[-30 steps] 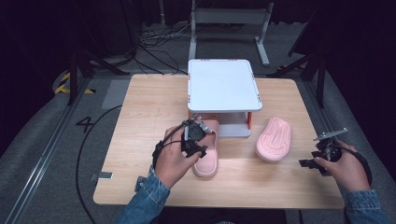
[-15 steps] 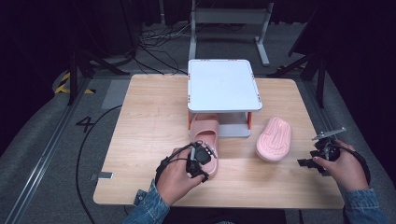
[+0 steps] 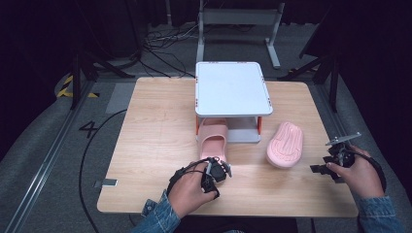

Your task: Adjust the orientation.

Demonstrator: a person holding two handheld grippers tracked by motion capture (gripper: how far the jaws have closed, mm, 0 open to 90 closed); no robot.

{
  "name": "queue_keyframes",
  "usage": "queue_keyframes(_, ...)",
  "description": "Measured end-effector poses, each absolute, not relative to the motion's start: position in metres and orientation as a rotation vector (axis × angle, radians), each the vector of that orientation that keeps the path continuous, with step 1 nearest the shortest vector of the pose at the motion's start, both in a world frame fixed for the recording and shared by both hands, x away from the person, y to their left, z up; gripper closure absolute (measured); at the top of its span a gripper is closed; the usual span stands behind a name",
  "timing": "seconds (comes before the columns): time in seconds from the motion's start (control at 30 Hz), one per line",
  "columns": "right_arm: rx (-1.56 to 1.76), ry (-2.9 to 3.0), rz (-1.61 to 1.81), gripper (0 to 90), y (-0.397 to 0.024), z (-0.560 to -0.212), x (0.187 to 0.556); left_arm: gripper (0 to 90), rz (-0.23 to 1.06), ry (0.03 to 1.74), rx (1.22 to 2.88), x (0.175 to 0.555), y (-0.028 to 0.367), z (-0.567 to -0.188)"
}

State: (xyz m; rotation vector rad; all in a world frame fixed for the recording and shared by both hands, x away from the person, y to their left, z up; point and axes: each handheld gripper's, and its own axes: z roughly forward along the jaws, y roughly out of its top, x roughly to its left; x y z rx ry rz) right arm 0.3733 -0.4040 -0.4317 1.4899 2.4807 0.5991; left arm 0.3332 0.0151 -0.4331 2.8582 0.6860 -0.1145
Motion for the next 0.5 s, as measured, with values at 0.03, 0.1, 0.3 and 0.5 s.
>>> queue_keyframes(0.03,1.489,2.482,0.598,27.9,-0.404,-0.432,0.373,66.3,-0.116,0.693,2.844,0.334,0.015,-0.433)
queue_keyframes(0.1,1.484,2.484,0.597,27.9,-0.404,-0.432,0.373,66.0,-0.087,0.687,2.840,0.335,0.016,-0.433)
queue_keyframes(0.3,1.485,2.483,0.595,27.9,-0.404,-0.432,0.373,64.6,-0.050,0.689,2.814,0.342,0.013,-0.433)
queue_keyframes(0.5,1.493,2.482,0.584,27.9,-0.406,-0.433,0.370,62.5,0.018,0.683,2.772,0.357,0.006,-0.434)
